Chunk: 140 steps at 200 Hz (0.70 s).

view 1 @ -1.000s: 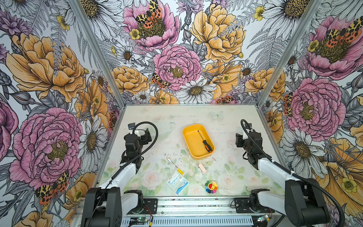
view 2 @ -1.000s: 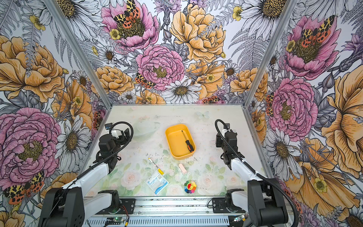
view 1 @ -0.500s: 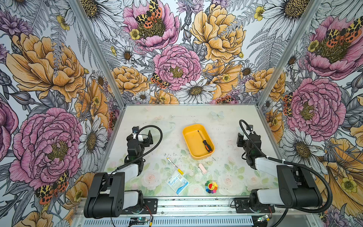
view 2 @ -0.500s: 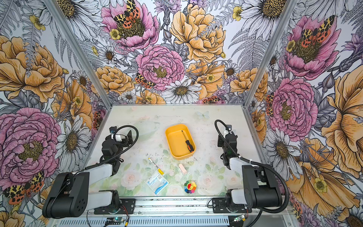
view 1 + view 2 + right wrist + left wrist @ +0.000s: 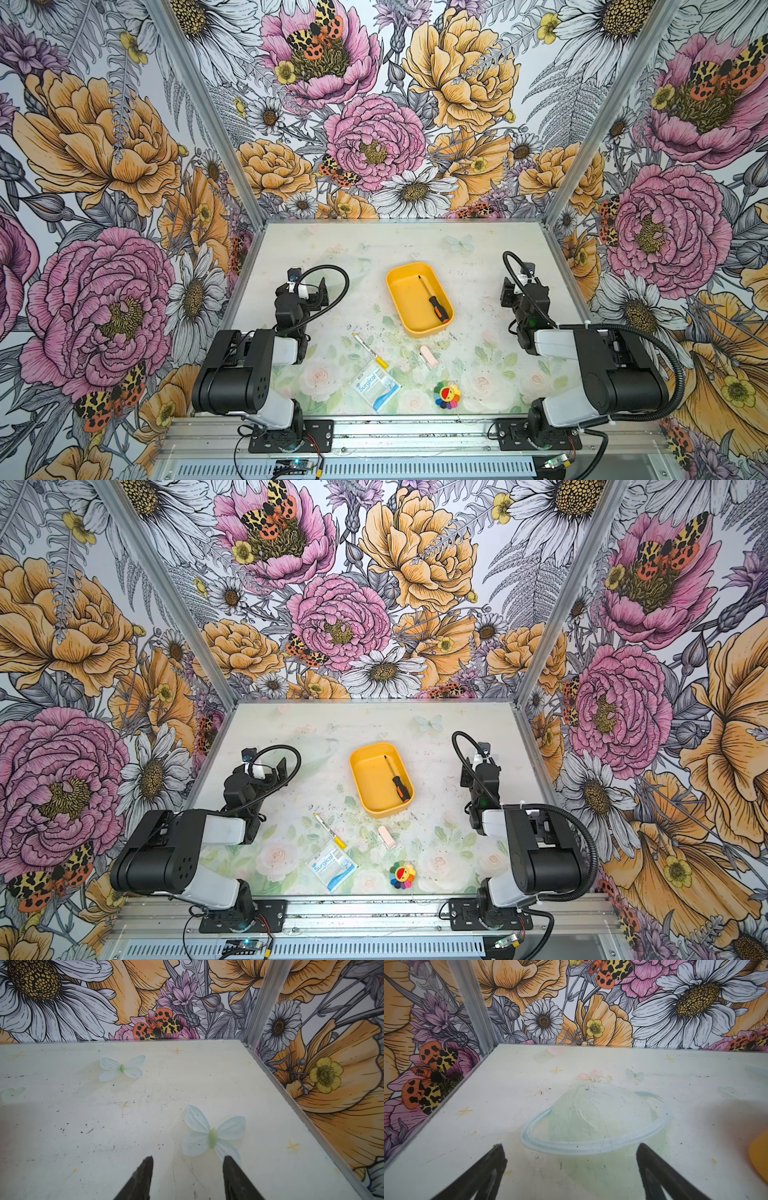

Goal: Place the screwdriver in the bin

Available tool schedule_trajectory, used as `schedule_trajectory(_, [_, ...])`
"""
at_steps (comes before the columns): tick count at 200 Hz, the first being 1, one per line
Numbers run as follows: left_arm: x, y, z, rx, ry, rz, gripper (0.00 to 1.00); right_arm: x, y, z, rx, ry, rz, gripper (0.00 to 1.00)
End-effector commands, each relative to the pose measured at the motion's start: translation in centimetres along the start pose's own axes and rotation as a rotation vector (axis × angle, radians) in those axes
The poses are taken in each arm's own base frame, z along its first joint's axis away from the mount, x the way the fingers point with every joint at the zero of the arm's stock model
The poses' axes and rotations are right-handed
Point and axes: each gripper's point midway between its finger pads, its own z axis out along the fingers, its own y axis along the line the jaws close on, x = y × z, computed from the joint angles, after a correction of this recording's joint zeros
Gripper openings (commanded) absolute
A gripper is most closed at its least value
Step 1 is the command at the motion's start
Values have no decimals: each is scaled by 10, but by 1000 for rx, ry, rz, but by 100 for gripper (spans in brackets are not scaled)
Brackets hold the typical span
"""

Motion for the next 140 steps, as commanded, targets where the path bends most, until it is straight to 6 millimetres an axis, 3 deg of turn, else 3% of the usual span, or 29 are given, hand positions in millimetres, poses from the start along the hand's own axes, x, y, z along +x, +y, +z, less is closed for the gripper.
schedule_trajectory(1, [-13, -1, 9, 32, -18, -2, 99, -13, 0, 2, -9, -56, -5, 55])
schedule_trajectory(59, [-13, 5, 10, 16, -20, -23, 99, -10, 0, 2, -7, -58, -3, 58])
schedule_trajectory(81, [-13, 5, 10, 16, -22, -22, 99, -11, 0, 2, -8, -62, -3, 68])
schedule_trajectory(140, [-12, 5, 10, 15, -18, -23, 99, -11, 0, 2, -7, -63, -3, 80])
